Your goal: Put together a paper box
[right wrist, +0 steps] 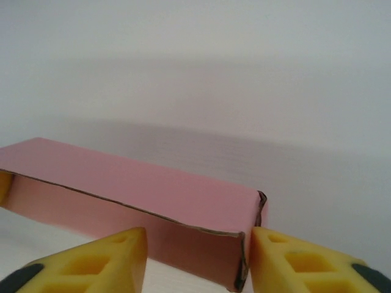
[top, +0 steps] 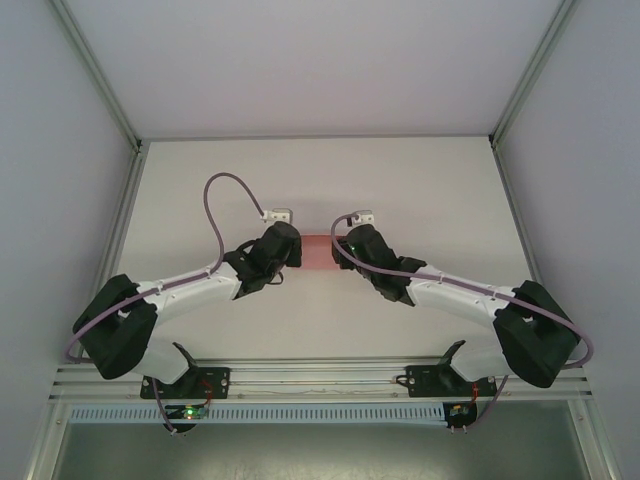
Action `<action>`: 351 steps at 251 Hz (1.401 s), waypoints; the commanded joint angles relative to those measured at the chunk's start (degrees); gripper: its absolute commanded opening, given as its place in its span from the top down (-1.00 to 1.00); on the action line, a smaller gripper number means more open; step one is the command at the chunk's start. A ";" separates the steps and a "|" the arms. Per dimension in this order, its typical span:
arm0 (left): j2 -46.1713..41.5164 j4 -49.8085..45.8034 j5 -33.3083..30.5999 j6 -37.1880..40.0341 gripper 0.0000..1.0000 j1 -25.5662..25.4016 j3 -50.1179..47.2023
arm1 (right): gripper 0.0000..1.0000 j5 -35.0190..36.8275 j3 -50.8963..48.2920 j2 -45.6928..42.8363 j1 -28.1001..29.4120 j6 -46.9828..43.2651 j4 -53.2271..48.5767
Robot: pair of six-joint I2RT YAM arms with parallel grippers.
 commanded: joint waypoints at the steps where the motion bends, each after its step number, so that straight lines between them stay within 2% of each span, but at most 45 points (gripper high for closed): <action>1: 2.63 -7.76 4.24 1.04 1.00 -2.00 -3.08 | -0.03 -5.11 -0.32 -1.41 -0.41 -0.07 1.67; 7: 2.69 -8.03 3.80 1.07 1.00 -2.06 -2.89 | -0.17 -5.20 -0.45 -1.70 -0.63 0.01 1.63; 17: 2.75 -8.25 3.67 1.44 1.00 -2.05 -2.70 | -0.27 -5.30 -0.81 -2.35 -1.04 0.32 1.64; 57: 3.21 -8.49 3.09 1.99 1.00 -2.10 -2.16 | -0.43 -7.79 -2.18 -5.00 -3.30 -0.56 1.41; 99: 4.07 -8.58 3.51 2.26 1.00 -2.10 -1.64 | -0.60 -6.76 -2.93 -6.65 -5.25 0.92 0.61; 165: 3.83 -8.83 3.50 2.80 1.00 -2.12 -1.46 | -0.60 -7.46 -0.63 -4.67 -8.76 3.21 1.71; 205: 3.83 -8.82 3.50 2.91 1.00 -2.10 -1.40 | -0.49 -8.87 -1.24 -3.08 -11.22 5.08 1.39; 351: 3.72 -8.43 3.40 4.53 1.00 -2.08 -1.55 | -0.37 -14.00 -3.64 -0.95 -15.21 8.50 0.67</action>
